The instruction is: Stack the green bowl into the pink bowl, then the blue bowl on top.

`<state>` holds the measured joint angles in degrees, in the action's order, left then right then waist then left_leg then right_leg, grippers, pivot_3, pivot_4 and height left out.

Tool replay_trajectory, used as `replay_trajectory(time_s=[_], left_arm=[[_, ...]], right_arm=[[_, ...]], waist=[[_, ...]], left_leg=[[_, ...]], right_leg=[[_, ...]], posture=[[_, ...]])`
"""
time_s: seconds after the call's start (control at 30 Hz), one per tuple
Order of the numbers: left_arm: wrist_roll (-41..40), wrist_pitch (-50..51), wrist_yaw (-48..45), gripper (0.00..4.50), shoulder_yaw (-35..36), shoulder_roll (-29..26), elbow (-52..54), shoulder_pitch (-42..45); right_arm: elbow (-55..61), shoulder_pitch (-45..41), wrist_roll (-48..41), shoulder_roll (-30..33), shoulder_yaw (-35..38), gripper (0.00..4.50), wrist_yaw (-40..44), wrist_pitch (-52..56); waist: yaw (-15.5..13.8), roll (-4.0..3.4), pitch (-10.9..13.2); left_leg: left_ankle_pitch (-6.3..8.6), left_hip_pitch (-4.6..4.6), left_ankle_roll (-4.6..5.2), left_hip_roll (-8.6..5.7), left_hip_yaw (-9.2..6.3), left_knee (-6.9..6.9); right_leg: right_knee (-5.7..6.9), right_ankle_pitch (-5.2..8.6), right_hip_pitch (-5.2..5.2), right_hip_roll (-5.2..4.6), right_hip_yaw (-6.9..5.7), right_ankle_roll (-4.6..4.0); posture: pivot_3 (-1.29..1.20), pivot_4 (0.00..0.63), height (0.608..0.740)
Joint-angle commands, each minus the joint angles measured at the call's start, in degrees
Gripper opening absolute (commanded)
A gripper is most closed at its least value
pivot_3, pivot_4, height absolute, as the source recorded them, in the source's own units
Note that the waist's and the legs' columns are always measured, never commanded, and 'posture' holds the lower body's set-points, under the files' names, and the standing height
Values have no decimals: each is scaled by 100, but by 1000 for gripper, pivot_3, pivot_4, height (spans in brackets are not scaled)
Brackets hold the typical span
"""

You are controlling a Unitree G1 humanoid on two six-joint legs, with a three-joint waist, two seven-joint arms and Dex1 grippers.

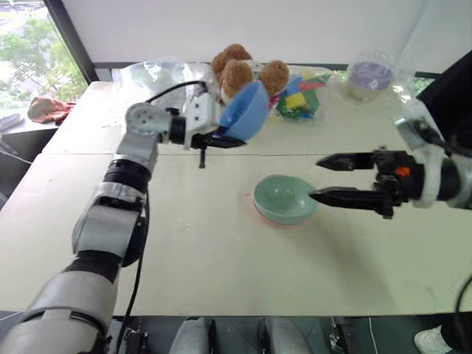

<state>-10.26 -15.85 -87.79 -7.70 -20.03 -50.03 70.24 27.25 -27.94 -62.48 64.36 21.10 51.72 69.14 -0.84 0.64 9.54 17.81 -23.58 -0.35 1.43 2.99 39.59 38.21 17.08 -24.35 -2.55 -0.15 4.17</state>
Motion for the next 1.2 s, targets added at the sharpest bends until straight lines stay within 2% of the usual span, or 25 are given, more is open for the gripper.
replay_trajectory(time_s=[0.03, 0.17, 0.3, 0.43, 0.67, 0.8, 0.9, 1.1, 1.13, 1.2], left_arm=[[-528, 508, -464, 17, -254, 98, 433, 288], [-952, 534, -471, 17, -1212, 69, 526, 525], [-1201, 218, -471, 17, -1979, -65, 403, 689], [-1396, -72, -471, 17, -3158, -324, 380, 915], [-1365, -811, -471, 17, -3732, 167, -463, 1300], [-1384, -818, -471, 17, -3863, 301, -659, 1401], [-1299, -888, -471, 1131, -4026, 344, -746, 1410], [-1451, -752, -471, 4186, -4395, 261, -625, 1355], [-1471, -775, -471, 4489, -4353, 232, -640, 1377], [-1495, -773, -471, 4489, -4124, 219, -762, 1466]], right_arm=[[433, 423, 175, 352, 501, 4500, 318, -324], [809, 1189, 531, 686, 1053, 4500, 513, -491], [1133, 1668, 716, 729, 1394, 4500, 505, -574], [1339, 2095, 886, 630, 1748, 4500, 374, -563], [1540, 2338, 755, 518, 2020, 4500, 105, -481], [1687, 2517, 668, 460, 2217, 4500, 7, -388], [1746, 2598, 607, 445, 2324, 4500, -67, -346], [1758, 2716, 616, 432, 2397, 4500, -155, -366], [1742, 2729, 625, 433, 2389, 4500, -164, -380], [1723, 2736, 631, 438, 2361, 4500, -178, -410]], waist=[[25, 0, 0], [53, 0, 0], [61, -1, 0], [43, 0, 0], [1, 3, 2], [24, 3, 2], [29, 3, 2], [15, 3, 2], [15, 3, 2], [15, 3, 2]], left_leg=[[2, -1, 3, 1, 0, 9], [10, 0, 17, 6, -1, 29], [10, 15, 18, 7, -4, 38], [10, 14, 18, 7, -7, 38], [12, 8, 22, 2, -8, 41], [17, 6, 30, 1, -7, 42], [18, 8, 32, 6, -8, 41], [18, 8, 32, 4, -9, 43], [18, 8, 32, 4, -9, 43], [18, 7, 32, 4, -9, 43]], right_leg=[[3, 0, 1, 1, 1, 1], [23, -3, 1, 6, 9, 6], [26, -3, 21, 9, 15, 6], [24, -3, 21, 11, 18, 6], [15, -3, 23, 9, 17, 7], [9, -3, 24, 9, 18, 7], [11, -3, 23, 15, 18, 7], [12, -3, 25, 13, 19, 7], [11, -3, 25, 13, 19, 7], [11, -3, 25, 13, 19, 7]], posture=[[0, 150, 740], [0, 150, 740], [0, 150, 740], [0, 150, 740], [0, 150, 740], [0, 150, 740], [0, 150, 740], [0, 150, 740], [0, 150, 740], [0, 150, 740]])
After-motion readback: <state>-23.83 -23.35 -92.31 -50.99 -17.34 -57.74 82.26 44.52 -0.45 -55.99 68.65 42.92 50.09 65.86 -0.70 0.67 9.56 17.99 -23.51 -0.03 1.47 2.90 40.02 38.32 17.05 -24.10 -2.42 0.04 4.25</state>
